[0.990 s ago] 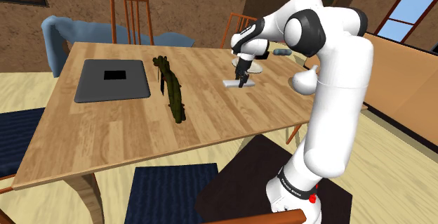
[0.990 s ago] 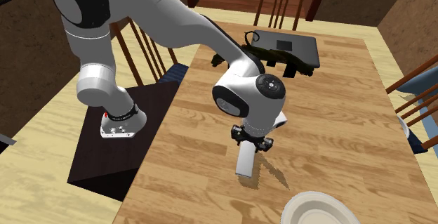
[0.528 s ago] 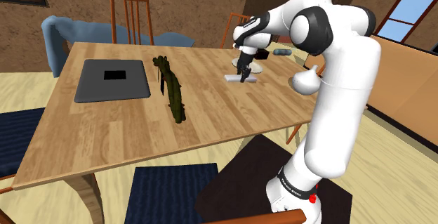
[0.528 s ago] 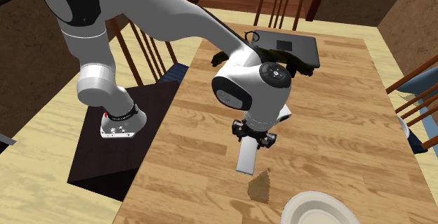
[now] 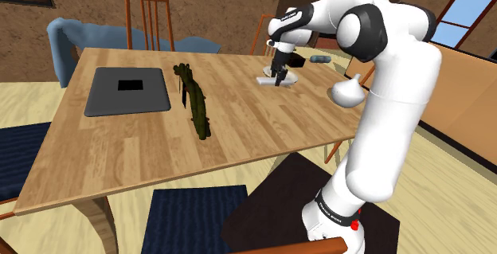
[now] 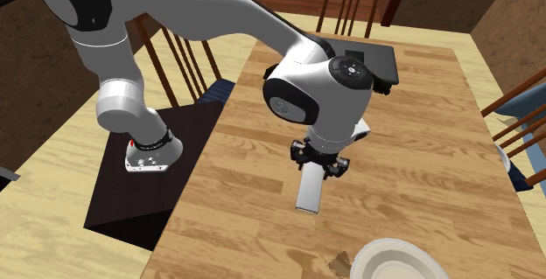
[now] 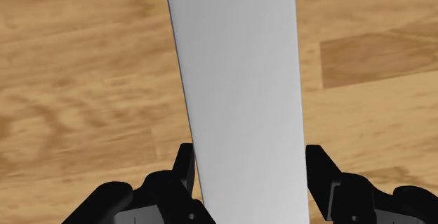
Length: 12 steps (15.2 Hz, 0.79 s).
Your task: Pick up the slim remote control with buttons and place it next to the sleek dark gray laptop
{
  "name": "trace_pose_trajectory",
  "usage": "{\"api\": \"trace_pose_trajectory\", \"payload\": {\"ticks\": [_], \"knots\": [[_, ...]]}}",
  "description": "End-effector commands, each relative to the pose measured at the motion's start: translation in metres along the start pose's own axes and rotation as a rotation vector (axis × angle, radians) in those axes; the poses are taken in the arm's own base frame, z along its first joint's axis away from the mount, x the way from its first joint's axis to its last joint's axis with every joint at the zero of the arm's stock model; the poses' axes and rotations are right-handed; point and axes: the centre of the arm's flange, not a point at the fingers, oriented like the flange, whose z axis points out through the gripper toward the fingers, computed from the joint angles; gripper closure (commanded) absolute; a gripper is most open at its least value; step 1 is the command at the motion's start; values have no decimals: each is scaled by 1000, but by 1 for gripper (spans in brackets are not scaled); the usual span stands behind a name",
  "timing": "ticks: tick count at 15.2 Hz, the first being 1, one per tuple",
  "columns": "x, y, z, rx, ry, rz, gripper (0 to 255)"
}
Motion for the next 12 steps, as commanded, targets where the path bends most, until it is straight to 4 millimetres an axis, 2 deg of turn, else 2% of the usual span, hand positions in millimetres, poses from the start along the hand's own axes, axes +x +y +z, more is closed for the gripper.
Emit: {"api": "trace_pose_trajectory", "payload": {"ticks": [1,12], "knots": [[0,-1,-6,0,0,0,255],[145,6,-7,0,0,0,255]]}}
